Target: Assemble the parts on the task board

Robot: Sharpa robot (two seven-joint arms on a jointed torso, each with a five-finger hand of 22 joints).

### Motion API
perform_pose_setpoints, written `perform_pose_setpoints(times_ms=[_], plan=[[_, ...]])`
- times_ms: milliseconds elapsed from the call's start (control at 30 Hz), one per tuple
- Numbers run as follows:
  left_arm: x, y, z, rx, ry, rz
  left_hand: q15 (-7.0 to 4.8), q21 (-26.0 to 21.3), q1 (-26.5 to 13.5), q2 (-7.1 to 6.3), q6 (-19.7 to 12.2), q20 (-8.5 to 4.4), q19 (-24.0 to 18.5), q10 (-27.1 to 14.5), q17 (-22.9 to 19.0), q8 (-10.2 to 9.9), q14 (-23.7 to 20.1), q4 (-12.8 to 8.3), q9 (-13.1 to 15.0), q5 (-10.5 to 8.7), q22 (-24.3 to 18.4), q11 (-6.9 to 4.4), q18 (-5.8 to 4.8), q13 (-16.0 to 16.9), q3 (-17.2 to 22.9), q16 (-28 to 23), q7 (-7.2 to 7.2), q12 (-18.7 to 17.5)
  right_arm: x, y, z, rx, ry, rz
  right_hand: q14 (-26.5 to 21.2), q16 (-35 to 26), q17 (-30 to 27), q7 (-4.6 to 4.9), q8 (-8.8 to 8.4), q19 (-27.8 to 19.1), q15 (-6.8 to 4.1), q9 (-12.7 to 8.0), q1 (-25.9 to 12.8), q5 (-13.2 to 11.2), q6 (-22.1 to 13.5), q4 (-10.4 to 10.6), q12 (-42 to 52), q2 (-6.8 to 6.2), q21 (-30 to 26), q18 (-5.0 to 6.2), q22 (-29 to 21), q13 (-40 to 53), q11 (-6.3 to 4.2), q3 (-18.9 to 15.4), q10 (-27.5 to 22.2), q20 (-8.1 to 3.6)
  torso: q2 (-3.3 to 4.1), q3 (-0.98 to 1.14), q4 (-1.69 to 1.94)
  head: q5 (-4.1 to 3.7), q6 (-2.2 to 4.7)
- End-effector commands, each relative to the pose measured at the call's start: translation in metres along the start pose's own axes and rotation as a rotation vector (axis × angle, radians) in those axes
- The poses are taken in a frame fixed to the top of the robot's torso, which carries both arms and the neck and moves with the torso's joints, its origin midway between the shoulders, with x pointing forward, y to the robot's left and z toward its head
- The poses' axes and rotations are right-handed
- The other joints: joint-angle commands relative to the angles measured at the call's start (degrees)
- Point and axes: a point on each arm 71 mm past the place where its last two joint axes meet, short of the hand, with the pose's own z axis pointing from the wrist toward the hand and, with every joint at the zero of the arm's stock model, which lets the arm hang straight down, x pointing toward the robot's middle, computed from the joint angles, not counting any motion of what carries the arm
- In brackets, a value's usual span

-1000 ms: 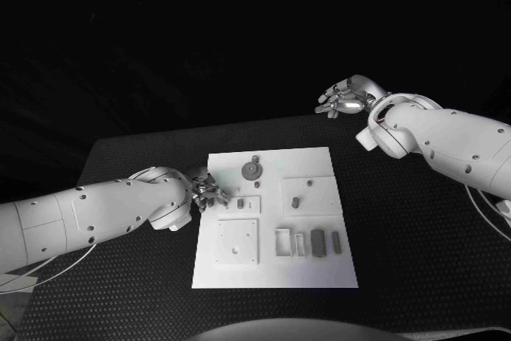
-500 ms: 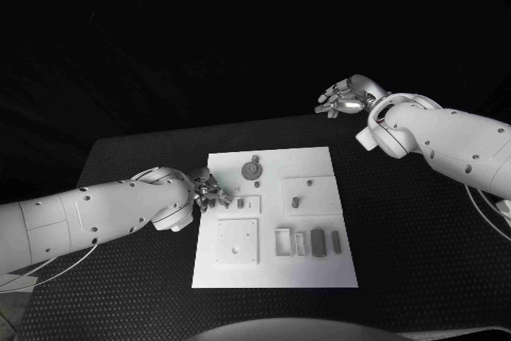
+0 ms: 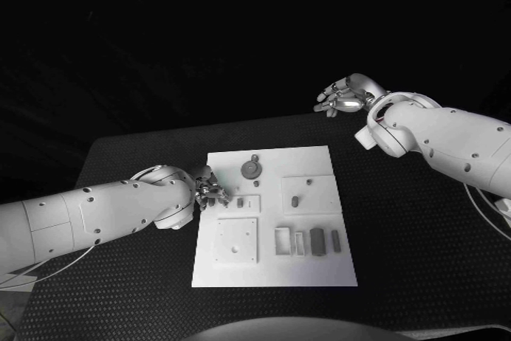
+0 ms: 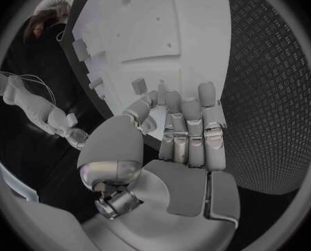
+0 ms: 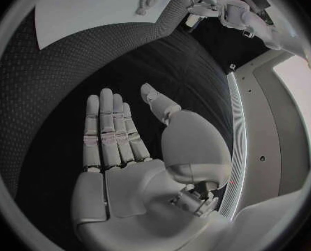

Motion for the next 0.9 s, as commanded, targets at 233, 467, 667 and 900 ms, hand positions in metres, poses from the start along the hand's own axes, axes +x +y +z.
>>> perform_pose_setpoints(times_ms=[233,467,667,900], plan=[[0.0149,-0.0016,-0.0003,0.002,0.095,0.077,-0.35,0.36,2.74,1.81,0.23,-0.05,0.31,0.34,-0.05,0.03,-0.06,-1.73,0.0,0.4,1.17,-0.1,-0.72,0.02,1.56,0.38,-0.03,0.4,0.0006,0.0008,-0.0003,-0.01,0.006,0.008,0.39,-0.3,0.08,0.08,0.32,0.11,0.2,-0.08,-0.6,0.16,-0.43,0.11,0.22,-0.2,-0.24,0.9,0.07,-0.13,0.12,-0.18,-0.43,0.16,-0.06,0.04,0.01,-0.07,-0.1],[0.0179,-0.0026,-0.0014,0.003,0.121,0.131,-0.41,0.62,3.17,1.52,0.62,-0.11,0.5,0.56,0.19,0.13,0.1,-2.28,0.03,1.92,1.28,-0.24,-0.73,0.34,1.46,0.98,-0.17,0.95,0.001,0.0001,-0.0005,-0.009,0.009,0.012,0.4,-0.32,0.09,0.08,0.32,0.11,0.2,-0.08,-0.63,0.16,-0.43,0.12,0.23,-0.18,-0.24,0.9,0.07,-0.15,0.12,-0.16,-0.43,0.16,-0.07,0.03,-0.05,-0.06,-0.04],[0.0184,-0.0021,-0.002,-0.001,0.124,0.147,-0.52,0.74,3.2,1.08,0.65,-0.15,0.51,0.48,0.33,0.09,0.05,-2.49,0.02,2.0,1.31,-0.26,-0.76,0.55,1.28,1.31,-0.18,1.28,0.0009,-0.0003,-0.0008,-0.009,0.009,0.012,0.4,-0.34,0.11,0.08,0.32,0.11,0.21,-0.09,-0.67,0.16,-0.43,0.11,0.24,-0.18,-0.25,0.9,0.08,-0.17,0.12,-0.15,-0.43,0.16,0.0,0.03,-0.01,-0.13,-0.03],[0.0194,-0.0022,-0.0023,-0.001,0.132,0.158,-0.62,0.89,2.97,0.33,0.6,-0.21,0.53,0.31,0.42,0.0,-0.1,-2.45,-0.02,1.94,1.31,-0.25,-0.81,0.76,0.99,1.58,-0.17,1.6,0.0016,-0.0008,-0.0009,-0.008,0.01,0.012,0.4,-0.36,0.13,0.08,0.33,0.11,0.21,-0.09,-0.71,0.16,-0.43,0.12,0.26,-0.17,-0.26,0.9,0.08,-0.2,0.12,-0.14,-0.44,0.16,-0.02,0.01,0.03,-0.16,-0.07]])
